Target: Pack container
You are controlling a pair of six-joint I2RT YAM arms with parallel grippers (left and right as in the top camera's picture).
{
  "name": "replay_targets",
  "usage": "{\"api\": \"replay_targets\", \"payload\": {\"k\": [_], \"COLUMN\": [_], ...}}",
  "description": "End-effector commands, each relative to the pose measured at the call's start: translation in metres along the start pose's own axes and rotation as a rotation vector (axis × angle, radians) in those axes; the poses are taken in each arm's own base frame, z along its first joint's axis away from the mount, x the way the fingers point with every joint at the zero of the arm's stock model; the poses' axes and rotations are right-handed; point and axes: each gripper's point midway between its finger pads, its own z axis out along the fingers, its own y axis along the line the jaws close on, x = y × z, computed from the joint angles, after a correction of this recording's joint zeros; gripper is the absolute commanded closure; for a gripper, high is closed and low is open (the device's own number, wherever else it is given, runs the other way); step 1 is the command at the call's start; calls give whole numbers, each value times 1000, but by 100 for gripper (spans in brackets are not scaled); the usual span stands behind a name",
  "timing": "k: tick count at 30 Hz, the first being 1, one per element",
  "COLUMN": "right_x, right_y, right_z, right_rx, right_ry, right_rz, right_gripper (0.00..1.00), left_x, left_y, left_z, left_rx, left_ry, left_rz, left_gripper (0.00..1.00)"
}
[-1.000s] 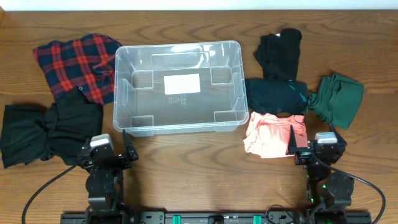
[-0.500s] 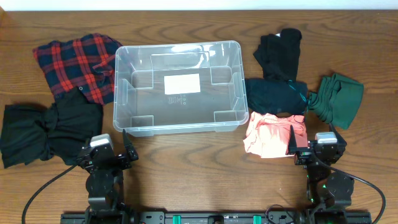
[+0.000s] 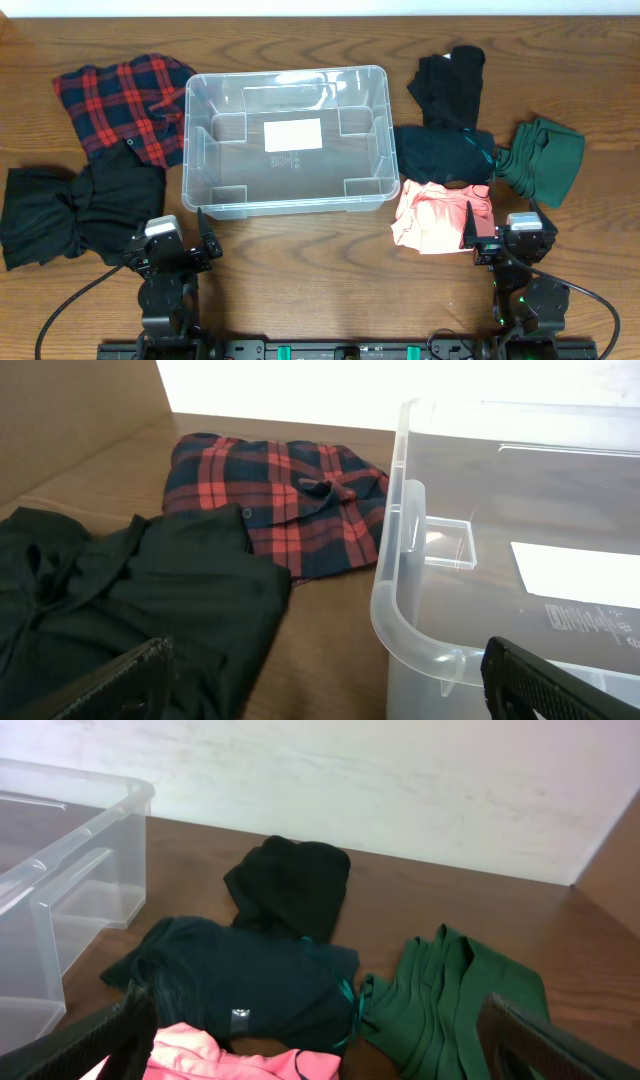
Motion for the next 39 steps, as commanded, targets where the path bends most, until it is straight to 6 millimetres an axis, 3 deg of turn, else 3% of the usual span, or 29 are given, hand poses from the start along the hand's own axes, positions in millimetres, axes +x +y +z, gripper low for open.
{"api": "replay_targets", "payload": {"k": [1,29,31,37,39], "right_x": [2,1,-11,-22,-24], "right_y": [3,3,20,77,82], "right_z": [0,0,-1,-19,-21], "right_rx": [-14,-15,-114,-475,-508], "right_ry": [3,1,-51,-46,-42], "right_rz": [-9,-6,66,276,303], "right_gripper": [1,1,1,1,1], "left_x": [13,13,13,13,13], "left_y": [5,5,5,5,5], "left_z": [3,3,3,3,3], "left_rx": [-33,-33,-33,-33,-33], "left_ry": [32,32,32,32,32], "left_rz": [25,25,25,25,25], "left_gripper": [2,2,2,2,2]}}
